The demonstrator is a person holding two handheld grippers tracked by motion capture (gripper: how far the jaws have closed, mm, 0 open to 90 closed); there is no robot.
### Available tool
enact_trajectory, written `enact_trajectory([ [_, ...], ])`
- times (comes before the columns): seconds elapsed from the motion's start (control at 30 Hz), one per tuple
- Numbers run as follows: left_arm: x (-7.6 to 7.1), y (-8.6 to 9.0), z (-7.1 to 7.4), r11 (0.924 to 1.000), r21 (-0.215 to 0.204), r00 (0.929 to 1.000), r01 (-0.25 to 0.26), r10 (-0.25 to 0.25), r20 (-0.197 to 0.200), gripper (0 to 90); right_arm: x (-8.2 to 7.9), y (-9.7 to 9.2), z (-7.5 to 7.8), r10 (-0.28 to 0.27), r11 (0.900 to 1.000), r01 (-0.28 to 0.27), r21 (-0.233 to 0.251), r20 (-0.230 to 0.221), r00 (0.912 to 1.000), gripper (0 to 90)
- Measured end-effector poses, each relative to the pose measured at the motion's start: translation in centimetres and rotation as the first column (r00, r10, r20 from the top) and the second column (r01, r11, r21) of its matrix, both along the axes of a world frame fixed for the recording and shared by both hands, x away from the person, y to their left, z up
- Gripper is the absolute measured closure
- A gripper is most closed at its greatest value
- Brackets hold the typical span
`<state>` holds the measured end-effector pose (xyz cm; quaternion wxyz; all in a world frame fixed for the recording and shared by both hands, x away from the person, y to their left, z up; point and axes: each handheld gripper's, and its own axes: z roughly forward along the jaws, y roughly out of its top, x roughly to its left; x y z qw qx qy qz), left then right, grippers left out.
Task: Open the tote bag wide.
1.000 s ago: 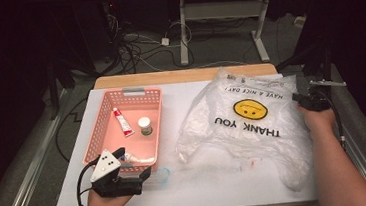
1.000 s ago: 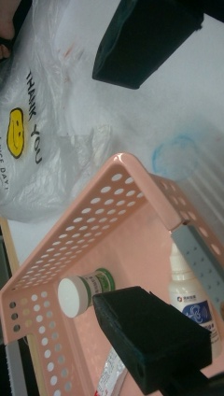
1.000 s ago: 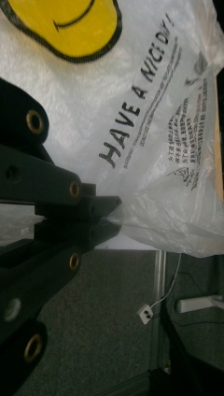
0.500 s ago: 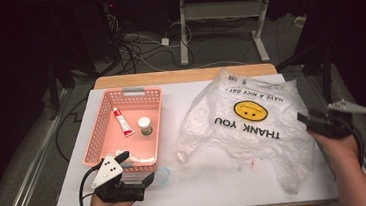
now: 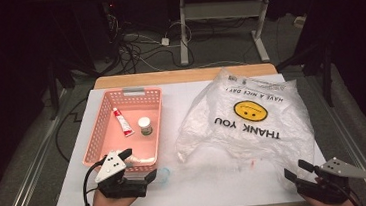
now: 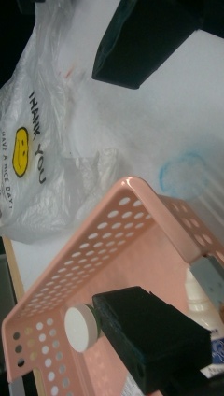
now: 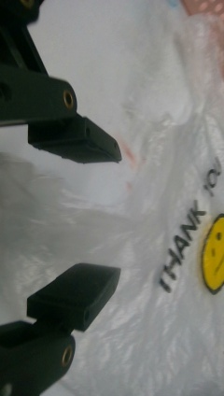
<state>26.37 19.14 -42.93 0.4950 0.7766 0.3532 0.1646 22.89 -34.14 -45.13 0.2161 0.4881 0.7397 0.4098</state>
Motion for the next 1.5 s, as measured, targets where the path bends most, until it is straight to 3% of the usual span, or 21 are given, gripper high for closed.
enact_trajectory([
  [0.07,0.1,-0.2,0.0,1.0,0.003,1.0,0.008,-0.008,0.001,0.0,-0.2,0.0,-0.2,-0.004,0.9999,0.004,-0.012,-0.005,1.0,45.8],
  [0.17,-0.1,-1.0,0.5,0.9988,0.018,0.9986,0.045,-0.045,0.026,0.0,-0.4,-0.3,-1.0,-0.005,0.9991,0.003,-0.043,-0.051,0.9987,70.2],
  [0.2,-0.1,-1.0,0.5,0.9988,0.018,0.9986,0.045,-0.045,0.026,0.0,-0.4,-0.3,-1.0,-0.005,0.9991,0.003,-0.043,-0.051,0.9987,70.2],
  [0.27,-0.2,-1.1,0.6,0.9984,0.015,0.9982,0.054,-0.054,0.027,0.0,-0.2,-0.4,-1.3,0.014,0.998,-0.017,-0.061,-0.06,0.9981,87.3],
  [0.3,-0.2,-1.1,0.6,0.9984,0.017,0.9981,0.055,-0.055,0.028,0.0,-0.3,-0.3,-1.3,0.021,0.9973,-0.025,-0.069,-0.06,0.998,90.0],
  [0.5,-0.4,-0.8,0.8,0.9988,0.013,0.9983,0.046,-0.047,0.033,0.0,-0.9,1.6,-0.5,0.085,0.9929,-0.086,-0.082,-0.021,0.9962,90.0],
  [0.57,-0.4,-0.7,0.7,0.999,0.013,0.9986,0.043,-0.043,0.032,0.0,-1.2,3.2,-0.5,0.146,0.9858,-0.146,-0.083,-0.007,0.9893,90.0],
  [0.6,-0.4,-0.6,0.7,0.9991,0.011,0.9987,0.04,-0.041,0.03,0.0,-1.2,3.2,-0.5,0.146,0.9858,-0.146,-0.083,-0.007,0.9893,90.0],
  [0.63,-0.3,-0.5,0.7,0.9992,0.011,0.9989,0.037,-0.038,0.028,0.0,-1.6,4.3,-0.5,0.187,0.9791,-0.187,-0.079,-0.008,0.9823,89.9],
  [0.67,-0.3,-0.4,0.6,0.9994,0.01,0.9991,0.034,-0.035,0.026,0.0,-1.6,4.3,-0.5,0.187,0.9791,-0.187,-0.079,-0.008,0.9823,89.9],
  [0.87,0.1,0.0,0.3,0.9998,-0.003,0.9997,0.022,-0.022,0.013,0.0,-2.6,7.0,-0.3,0.28,0.9589,-0.28,-0.049,0.005,0.9599,88.6],
  [0.9,0.1,0.0,0.3,0.9998,-0.004,0.9997,0.02,-0.02,0.011,0.0,-2.8,7.4,-0.1,0.3,0.953,-0.3,-0.045,0.009,0.9538,79.7],
  [0.93,0.1,0.1,0.3,0.9998,-0.005,0.9998,0.019,-0.019,0.009,0.0,-2.8,7.4,-0.1,0.3,0.953,-0.3,-0.045,0.009,0.9538,79.7],
  [0.97,0.1,0.1,0.2,0.9998,-0.006,0.9998,0.019,-0.019,0.008,0.0,-2.9,7.3,0.5,0.315,0.9483,-0.313,-0.051,0.023,0.9489,70.3],
  [1.07,0.2,0.2,0.2,0.9999,-0.005,0.9998,0.016,-0.016,0.008,0.0,-2.8,6.0,1.6,0.281,0.9596,-0.281,-0.019,0.073,0.9568,62.1],
  [1.2,0.2,0.2,0.1,0.9999,-0.008,0.9999,0.009,-0.009,0.005,0.0,-1.9,3.4,2.0,0.164,0.9864,-0.164,-0.011,0.115,0.9797,56.9],
  [1.3,0.2,0.3,0.0,0.9999,-0.013,1.0,0.003,-0.003,0.002,0.0,0.0,1.4,1.7,0.076,0.9969,-0.073,-0.03,0.113,0.9906,54.6],
  [1.33,0.2,0.4,0.0,0.9999,-0.013,1.0,0.002,-0.002,0.001,0.0,0.0,1.4,1.7,0.076,0.9969,-0.073,-0.03,0.113,0.9906,54.6],
  [1.4,0.1,0.5,0.1,0.9999,-0.014,1.0,-0.001,0.001,0.004,0.0,2.5,-1.5,1.7,-0.02,0.9997,0.021,-0.008,0.112,0.9935,53.7],
  [1.43,0.1,0.6,0.1,0.9999,-0.014,1.0,-0.001,0.001,0.006,0.0,2.5,-1.5,1.7,-0.02,0.9997,0.021,-0.008,0.112,0.9935,53.7],
  [1.5,0.0,0.7,0.2,0.9999,-0.011,0.9999,-0.005,0.005,0.009,0.0,4.2,-3.5,2.1,-0.092,0.9957,0.092,0.005,0.123,0.9881,53.3],
])
